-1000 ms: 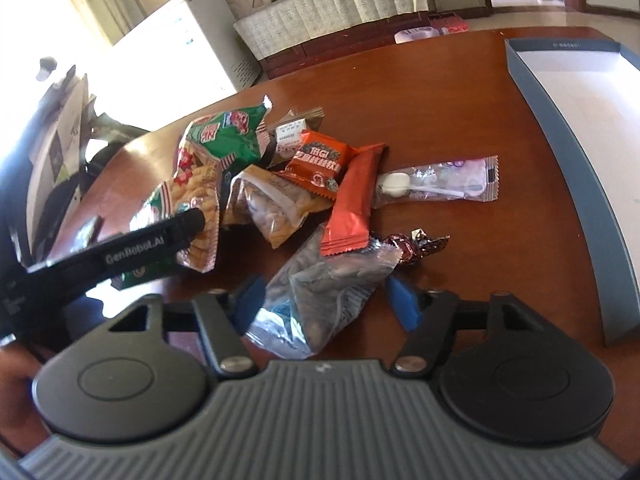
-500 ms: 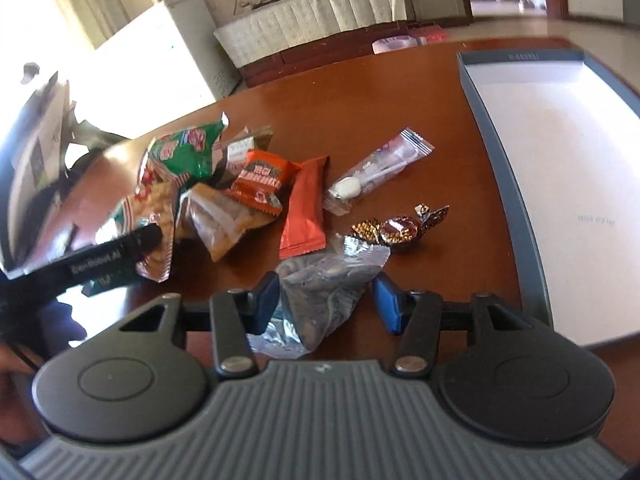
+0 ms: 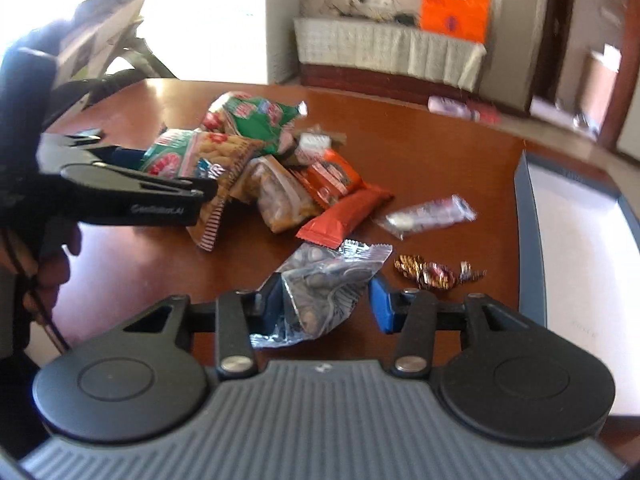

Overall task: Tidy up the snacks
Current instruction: 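Lift both held snacks off the pile with both tools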

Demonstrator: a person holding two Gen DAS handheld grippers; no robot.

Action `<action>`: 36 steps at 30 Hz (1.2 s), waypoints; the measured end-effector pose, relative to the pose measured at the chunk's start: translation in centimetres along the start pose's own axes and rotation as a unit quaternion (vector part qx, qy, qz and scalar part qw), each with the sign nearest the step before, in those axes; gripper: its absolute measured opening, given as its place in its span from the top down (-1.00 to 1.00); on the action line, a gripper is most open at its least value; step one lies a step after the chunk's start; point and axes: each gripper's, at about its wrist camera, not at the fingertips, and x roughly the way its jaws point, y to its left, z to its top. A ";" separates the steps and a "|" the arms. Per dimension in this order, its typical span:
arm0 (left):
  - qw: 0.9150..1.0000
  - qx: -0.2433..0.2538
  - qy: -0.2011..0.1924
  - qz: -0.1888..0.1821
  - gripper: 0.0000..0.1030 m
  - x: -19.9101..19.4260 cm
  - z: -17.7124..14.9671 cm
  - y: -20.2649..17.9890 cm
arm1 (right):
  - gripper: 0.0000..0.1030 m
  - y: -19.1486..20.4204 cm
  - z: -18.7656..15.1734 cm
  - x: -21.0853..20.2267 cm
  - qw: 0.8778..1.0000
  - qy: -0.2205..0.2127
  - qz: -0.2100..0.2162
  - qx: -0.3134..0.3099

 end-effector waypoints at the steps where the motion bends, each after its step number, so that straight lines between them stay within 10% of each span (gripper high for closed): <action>1: 1.000 -0.006 -0.001 -0.007 -0.36 -0.2 0.0 0.2 | 0.06 0.0 0.0 -0.2 1.000 -0.004 0.002 0.000; 36: 0.999 0.004 -0.054 -0.003 -0.31 -4.8 1.7 -4.3 | 0.06 -3.1 1.2 -4.8 0.995 -0.080 0.007 0.067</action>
